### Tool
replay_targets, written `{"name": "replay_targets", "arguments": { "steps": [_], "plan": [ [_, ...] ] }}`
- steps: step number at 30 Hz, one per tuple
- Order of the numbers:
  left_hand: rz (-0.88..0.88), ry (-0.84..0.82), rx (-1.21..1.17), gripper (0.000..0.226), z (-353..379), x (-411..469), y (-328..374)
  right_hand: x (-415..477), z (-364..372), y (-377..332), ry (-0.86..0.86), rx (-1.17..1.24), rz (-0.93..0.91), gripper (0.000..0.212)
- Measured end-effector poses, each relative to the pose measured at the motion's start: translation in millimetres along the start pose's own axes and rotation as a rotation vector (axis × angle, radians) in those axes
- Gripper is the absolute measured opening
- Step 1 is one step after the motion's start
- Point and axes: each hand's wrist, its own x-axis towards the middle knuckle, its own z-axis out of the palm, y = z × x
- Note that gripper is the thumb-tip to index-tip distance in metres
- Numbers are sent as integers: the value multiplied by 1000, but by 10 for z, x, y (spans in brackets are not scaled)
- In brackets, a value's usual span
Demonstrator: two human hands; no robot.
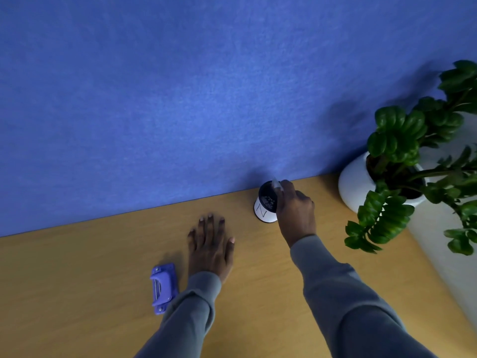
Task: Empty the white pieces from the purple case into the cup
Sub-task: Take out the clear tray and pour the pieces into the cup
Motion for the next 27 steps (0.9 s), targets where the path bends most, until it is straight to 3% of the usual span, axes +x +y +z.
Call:
{"name": "replay_targets", "arguments": {
  "steps": [3,7,10,27],
  "plan": [
    [-2,-1,8,62,-6,-1,-2,-21,-13,-35,132,85,-25,17],
    [6,-1,12,62,-15,-3,2,-23,14,-38,223,28,-97,18],
    [-2,2,8,61,-33,0,14,-30,37,-51,206,73,-97,23],
    [-14,-17,16,63,-70,-5,34,-6,-35,-48,109,195,-42,12]
  ]
}}
